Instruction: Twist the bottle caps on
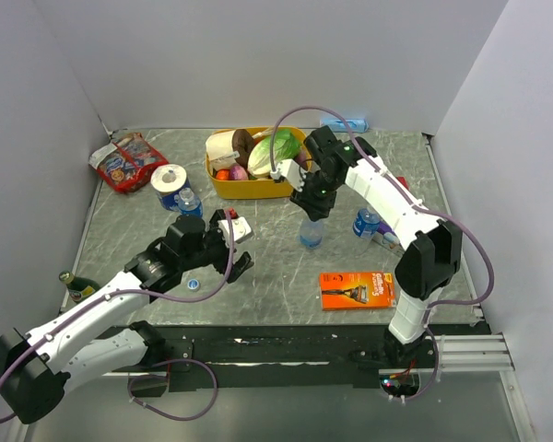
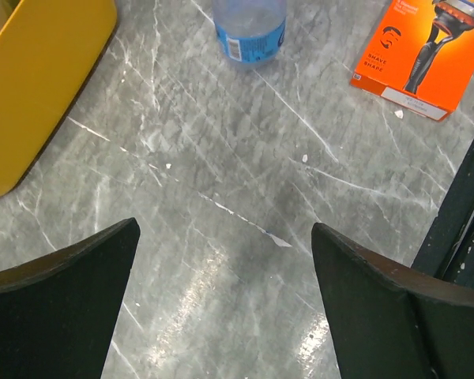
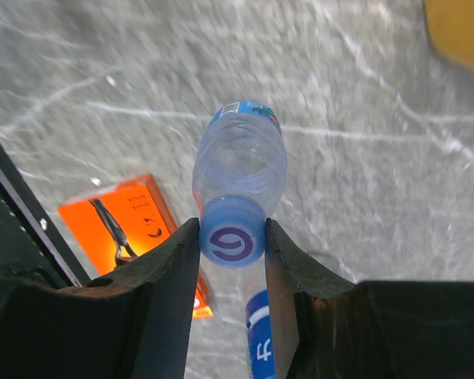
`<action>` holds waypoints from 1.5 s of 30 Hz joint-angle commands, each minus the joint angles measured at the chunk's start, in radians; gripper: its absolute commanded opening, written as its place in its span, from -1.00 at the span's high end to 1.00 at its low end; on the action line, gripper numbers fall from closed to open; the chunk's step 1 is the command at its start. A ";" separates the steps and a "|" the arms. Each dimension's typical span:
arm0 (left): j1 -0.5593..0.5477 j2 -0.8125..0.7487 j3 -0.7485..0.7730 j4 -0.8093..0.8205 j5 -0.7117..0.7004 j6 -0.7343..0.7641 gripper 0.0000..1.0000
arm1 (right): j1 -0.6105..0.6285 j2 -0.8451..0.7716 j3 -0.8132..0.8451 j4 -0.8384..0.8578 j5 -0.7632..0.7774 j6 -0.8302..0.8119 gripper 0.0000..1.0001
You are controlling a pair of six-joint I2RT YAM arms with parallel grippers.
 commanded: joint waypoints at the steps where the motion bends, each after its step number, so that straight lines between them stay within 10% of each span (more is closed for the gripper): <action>1: 0.016 0.007 0.046 0.001 0.033 0.008 -0.93 | -0.015 0.005 0.010 -0.001 0.061 -0.017 0.91; 9: 0.036 0.018 0.070 -0.009 0.039 0.011 -0.92 | -0.020 0.031 -0.013 0.037 0.072 0.001 0.85; 20: 0.045 0.029 0.070 0.002 0.051 -0.001 -0.93 | -0.030 0.075 -0.001 0.062 0.082 0.075 0.11; 34: 0.045 0.045 0.069 0.028 0.068 -0.011 -0.93 | -0.055 0.087 0.022 0.067 0.070 0.078 -0.22; 45: 0.111 -0.007 0.185 -0.065 0.076 -0.029 -0.92 | -0.046 0.060 0.226 -0.036 -0.197 0.070 -0.98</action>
